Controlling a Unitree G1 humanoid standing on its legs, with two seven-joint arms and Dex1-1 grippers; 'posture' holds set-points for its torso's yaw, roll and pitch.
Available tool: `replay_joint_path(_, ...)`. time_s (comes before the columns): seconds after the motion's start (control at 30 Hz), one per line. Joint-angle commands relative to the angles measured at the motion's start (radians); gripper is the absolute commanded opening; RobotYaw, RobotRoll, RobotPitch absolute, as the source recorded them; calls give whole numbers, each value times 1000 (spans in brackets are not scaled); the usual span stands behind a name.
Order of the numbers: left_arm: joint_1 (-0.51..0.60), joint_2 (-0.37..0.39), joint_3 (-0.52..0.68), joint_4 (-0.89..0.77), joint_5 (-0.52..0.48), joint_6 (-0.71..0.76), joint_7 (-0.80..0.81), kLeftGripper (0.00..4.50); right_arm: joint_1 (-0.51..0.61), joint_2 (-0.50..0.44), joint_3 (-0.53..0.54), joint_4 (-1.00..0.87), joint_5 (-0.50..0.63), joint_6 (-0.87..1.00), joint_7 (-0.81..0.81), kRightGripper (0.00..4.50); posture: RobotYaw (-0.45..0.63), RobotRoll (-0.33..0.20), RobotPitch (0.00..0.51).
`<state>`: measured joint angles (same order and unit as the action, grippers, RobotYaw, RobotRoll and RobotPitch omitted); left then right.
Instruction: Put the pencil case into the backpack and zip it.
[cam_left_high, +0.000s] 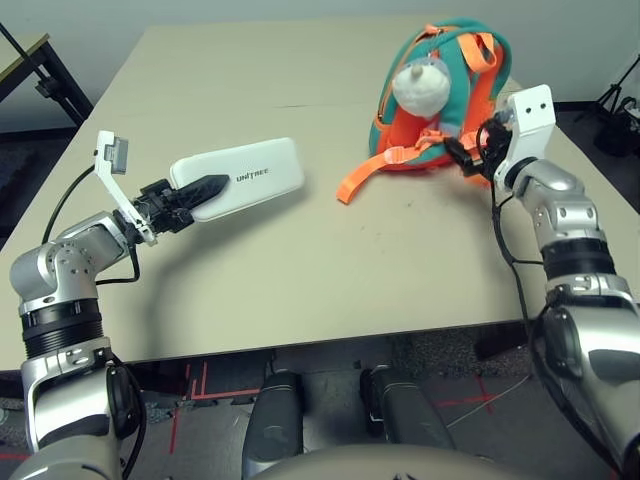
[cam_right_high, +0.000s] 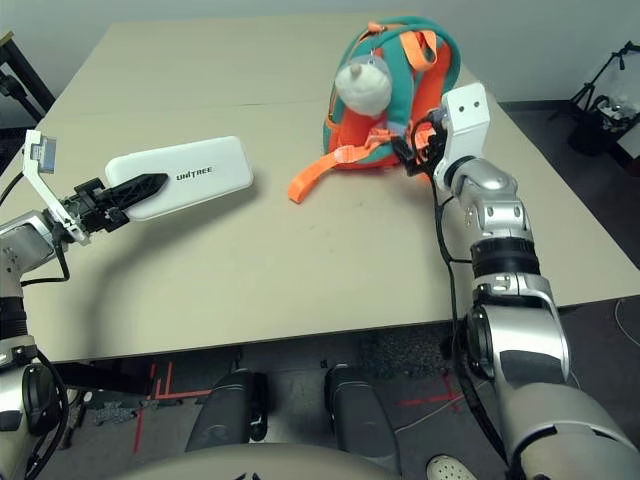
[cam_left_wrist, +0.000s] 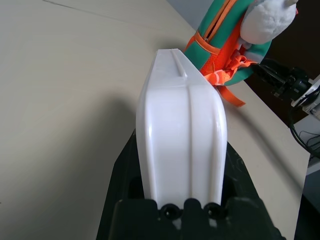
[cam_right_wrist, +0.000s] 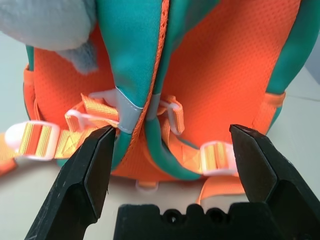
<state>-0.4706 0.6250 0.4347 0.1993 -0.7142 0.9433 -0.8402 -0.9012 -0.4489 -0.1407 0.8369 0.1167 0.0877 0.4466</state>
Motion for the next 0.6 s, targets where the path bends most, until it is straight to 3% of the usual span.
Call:
replay_joint_path(0.03,-28,2,8,2,-22,-29,-4,1307,-53,11,-4,101,-10,-63,-10,4500,-19,0,54)
replay_joint_path(0.6,-18,1,8,-9,-33,-31,1,1307,-155,73,-66,257,59,-116,43,4500,7,0,61)
